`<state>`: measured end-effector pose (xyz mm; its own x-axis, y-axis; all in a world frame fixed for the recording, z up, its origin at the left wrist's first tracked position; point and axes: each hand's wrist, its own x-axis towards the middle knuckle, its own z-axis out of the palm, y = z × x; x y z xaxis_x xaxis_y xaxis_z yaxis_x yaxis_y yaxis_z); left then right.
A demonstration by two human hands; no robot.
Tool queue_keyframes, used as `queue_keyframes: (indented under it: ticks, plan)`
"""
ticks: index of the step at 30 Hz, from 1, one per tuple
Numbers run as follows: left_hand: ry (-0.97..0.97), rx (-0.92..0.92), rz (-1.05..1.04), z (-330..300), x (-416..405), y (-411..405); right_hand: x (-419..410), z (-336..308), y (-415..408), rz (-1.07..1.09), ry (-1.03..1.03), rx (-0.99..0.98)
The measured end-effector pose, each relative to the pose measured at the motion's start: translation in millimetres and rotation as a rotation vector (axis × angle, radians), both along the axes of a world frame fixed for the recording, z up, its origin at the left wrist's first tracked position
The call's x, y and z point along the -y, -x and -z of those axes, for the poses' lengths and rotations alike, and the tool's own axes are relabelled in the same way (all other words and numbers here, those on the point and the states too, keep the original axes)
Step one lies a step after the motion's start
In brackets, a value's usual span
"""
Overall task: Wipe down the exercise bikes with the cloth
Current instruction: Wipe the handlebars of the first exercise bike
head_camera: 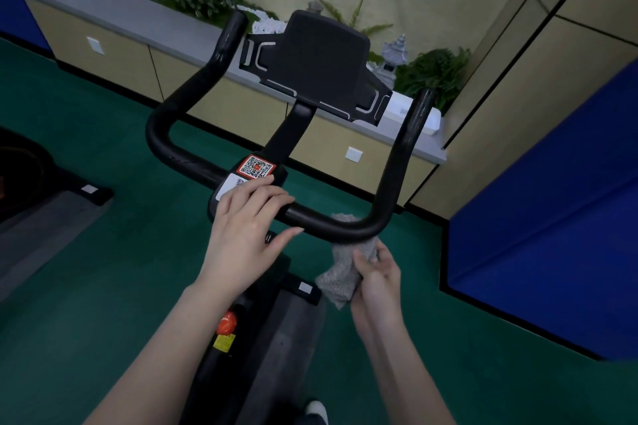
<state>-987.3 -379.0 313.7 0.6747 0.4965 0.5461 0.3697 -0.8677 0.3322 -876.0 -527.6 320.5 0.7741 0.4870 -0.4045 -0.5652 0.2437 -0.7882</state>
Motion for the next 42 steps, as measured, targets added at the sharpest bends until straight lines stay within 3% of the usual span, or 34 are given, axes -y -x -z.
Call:
queue_keyframes:
  ticks: [3, 9, 18, 24, 28, 34, 42]
  plan:
    - [0.02, -0.003, 0.005, -0.6, 0.7, 0.7, 0.0, -2.0, -11.8, 0.044, -0.009, -0.005]
    - [0.069, -0.02, -0.022, -7.0, 9.5, -3.2, -2.1, 1.8, -1.4, -0.096, 0.039, 0.005]
    - [0.119, -0.094, 0.051, -6.6, 55.5, -53.6, 5.8, -6.8, -27.1, 0.212, 0.003, 0.016]
    - [0.119, -0.016, 0.028, 0.3, 58.1, -60.1, 2.8, -1.0, -17.1, 0.174, -0.138, -0.082]
    - [0.136, 0.024, 0.014, -0.2, 59.8, -61.0, 7.8, 0.7, -23.0, 0.193, -0.086, -0.031]
    - [0.18, 0.044, 0.0, -1.8, 64.1, -63.0, 4.2, -8.2, -38.4, 0.32, 0.094, 0.317]
    - [0.229, 0.071, -0.037, -5.1, 68.1, -65.3, 4.2, -2.6, -56.3, 0.218, 0.329, 1.107]
